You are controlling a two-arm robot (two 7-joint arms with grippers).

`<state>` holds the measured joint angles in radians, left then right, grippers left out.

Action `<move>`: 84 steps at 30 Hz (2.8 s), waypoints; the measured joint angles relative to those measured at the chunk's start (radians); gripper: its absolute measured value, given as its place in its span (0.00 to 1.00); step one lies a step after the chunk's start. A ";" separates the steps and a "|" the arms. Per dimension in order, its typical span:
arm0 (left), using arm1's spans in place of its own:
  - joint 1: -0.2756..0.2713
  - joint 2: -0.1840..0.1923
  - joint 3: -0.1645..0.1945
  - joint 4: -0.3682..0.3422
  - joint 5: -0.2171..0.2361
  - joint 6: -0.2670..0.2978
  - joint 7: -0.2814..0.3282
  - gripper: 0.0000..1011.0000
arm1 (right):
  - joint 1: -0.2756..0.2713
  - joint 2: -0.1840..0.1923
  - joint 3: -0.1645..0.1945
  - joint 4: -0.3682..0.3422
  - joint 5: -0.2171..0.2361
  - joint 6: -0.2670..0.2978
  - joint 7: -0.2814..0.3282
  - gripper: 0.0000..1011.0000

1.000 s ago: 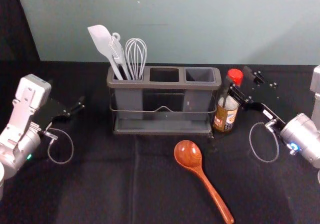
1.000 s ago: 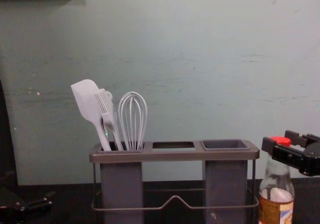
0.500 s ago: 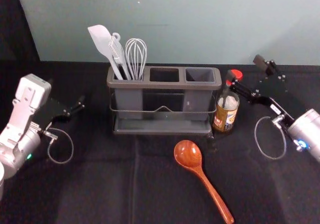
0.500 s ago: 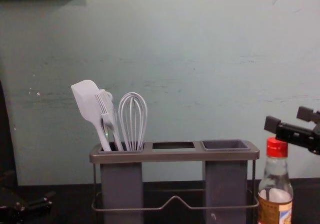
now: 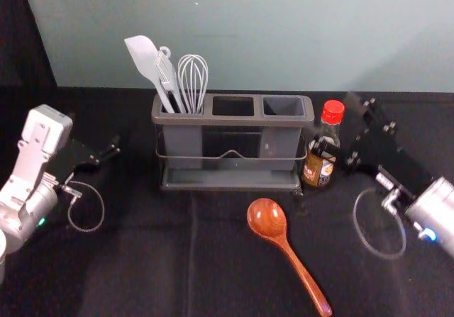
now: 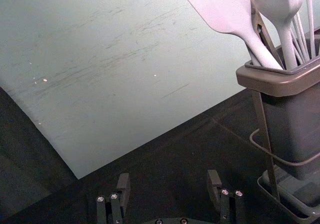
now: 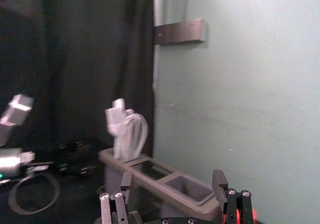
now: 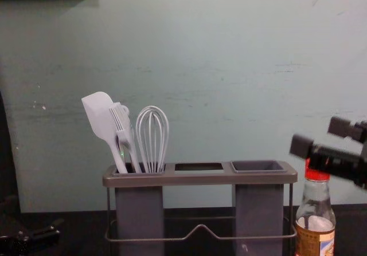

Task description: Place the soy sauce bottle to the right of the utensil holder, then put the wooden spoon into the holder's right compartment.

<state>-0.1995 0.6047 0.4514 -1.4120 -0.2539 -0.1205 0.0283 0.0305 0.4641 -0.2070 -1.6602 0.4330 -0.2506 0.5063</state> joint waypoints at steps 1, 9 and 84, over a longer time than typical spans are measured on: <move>0.000 0.000 0.000 0.000 0.000 0.000 0.000 0.99 | -0.016 0.005 -0.008 -0.015 -0.004 0.000 0.005 0.99; 0.000 0.000 0.000 0.000 0.000 0.000 0.000 0.99 | -0.079 0.028 -0.066 -0.053 -0.048 0.004 0.016 0.99; 0.000 0.000 0.000 0.000 0.000 0.000 0.000 0.99 | -0.098 -0.017 -0.139 -0.335 -0.267 0.992 -0.284 0.99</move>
<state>-0.1995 0.6047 0.4514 -1.4120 -0.2539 -0.1206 0.0283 -0.0680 0.4467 -0.3464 -1.9951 0.1657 0.7418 0.2219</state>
